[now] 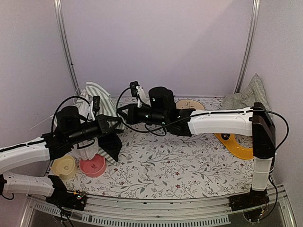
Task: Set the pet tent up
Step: Insert the tent pole into the pole socket of the pet tent.
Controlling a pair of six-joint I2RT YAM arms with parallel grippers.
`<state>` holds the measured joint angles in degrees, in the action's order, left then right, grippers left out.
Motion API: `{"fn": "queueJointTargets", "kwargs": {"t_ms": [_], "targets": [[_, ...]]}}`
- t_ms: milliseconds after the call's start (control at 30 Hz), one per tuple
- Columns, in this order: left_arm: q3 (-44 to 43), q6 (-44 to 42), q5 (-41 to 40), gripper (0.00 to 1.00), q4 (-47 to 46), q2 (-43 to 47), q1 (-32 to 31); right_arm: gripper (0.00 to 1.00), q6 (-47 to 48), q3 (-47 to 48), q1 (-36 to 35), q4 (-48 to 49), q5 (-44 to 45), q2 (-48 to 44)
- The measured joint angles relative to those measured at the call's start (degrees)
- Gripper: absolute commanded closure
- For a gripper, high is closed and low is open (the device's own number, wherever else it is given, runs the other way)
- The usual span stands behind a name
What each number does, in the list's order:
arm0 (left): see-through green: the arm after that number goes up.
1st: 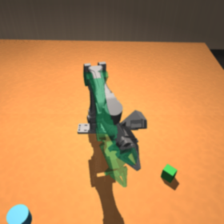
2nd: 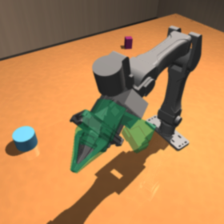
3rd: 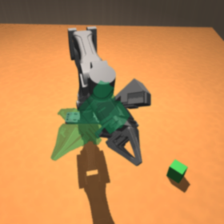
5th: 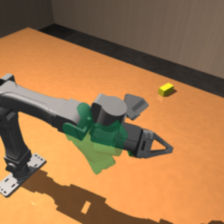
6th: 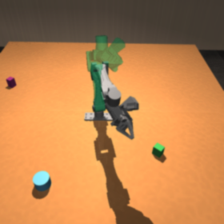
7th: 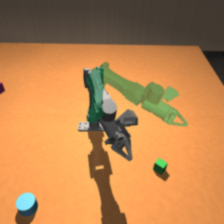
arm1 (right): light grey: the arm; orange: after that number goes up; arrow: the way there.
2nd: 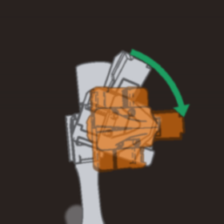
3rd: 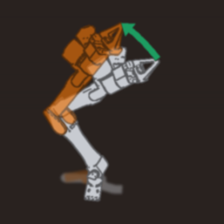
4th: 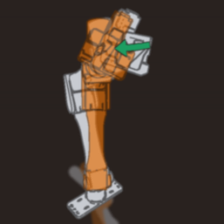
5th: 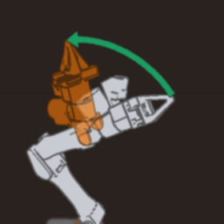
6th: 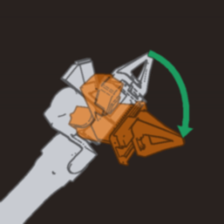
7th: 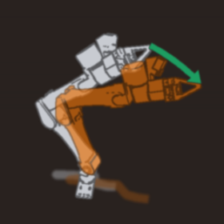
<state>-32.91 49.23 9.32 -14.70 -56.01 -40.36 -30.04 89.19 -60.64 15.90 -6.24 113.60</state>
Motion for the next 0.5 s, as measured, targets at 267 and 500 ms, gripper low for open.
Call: {"fn": "queueJointTargets", "kwargs": {"t_ms": [267,500], "targets": [[1.31,3.50,-0.66,1.00,-1.73,1.44,1.18,1.00,2.01,-0.94,-1.09,2.91,3.21,0.04],[4.96,6.99,-1.03,1.00,-4.02,4.42,2.84,1.00,2.49,-1.90,-2.12,5.09,3.37,0.28]]}}
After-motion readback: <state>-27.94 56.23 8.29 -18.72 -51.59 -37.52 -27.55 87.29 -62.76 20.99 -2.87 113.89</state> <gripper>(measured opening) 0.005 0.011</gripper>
